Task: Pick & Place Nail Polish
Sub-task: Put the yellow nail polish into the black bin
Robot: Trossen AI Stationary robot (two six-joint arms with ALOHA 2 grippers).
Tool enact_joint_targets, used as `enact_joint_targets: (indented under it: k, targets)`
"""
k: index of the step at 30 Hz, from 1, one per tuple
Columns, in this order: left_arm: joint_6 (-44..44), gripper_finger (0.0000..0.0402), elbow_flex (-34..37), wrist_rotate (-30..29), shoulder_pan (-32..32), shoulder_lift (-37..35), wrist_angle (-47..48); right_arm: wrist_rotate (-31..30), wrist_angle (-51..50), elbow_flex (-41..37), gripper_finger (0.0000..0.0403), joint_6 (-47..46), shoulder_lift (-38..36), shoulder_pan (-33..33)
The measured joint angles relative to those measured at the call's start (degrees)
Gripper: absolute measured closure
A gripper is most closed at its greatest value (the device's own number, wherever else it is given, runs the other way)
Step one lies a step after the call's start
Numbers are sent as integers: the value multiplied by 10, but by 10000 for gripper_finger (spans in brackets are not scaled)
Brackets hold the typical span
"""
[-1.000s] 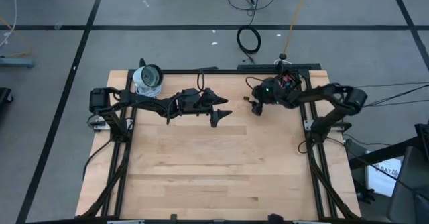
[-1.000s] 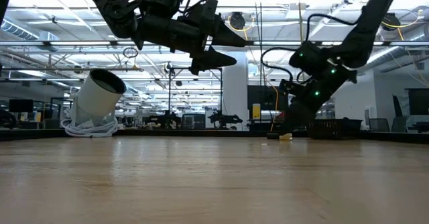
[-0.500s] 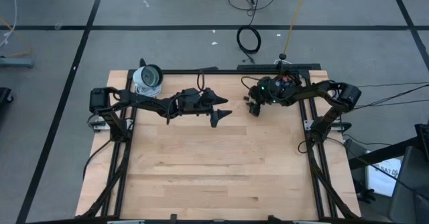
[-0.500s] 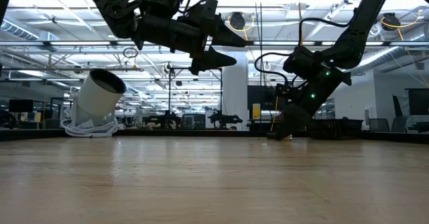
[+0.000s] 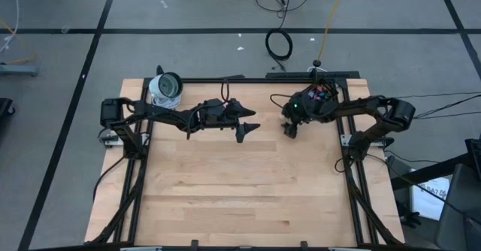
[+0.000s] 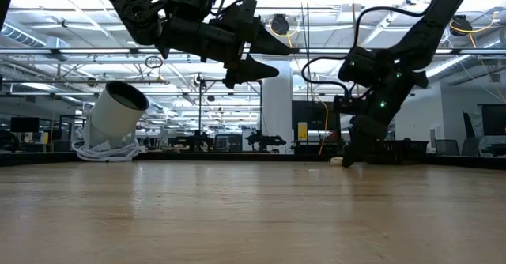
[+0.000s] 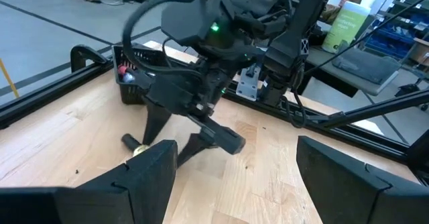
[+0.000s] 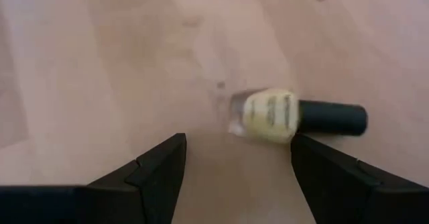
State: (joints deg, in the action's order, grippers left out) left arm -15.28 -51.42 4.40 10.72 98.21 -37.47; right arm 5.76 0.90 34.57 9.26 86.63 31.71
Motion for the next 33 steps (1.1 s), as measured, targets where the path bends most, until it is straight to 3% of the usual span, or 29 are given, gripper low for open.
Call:
enact_joint_targets:
  k: [16,24,28,33]
  targets:
    - [0,107,0,0,0,0,0,3,8,0,147,-31,0,-100]
    - [0,107,0,0,0,0,0,-7,-69,3,147,-116,-2,-113]
    - [0,107,0,0,0,0,0,-58,-105,2,147,-125,-2,-113]
    - [0,107,0,0,0,0,0,-74,-133,2,147,-157,-1,-110]
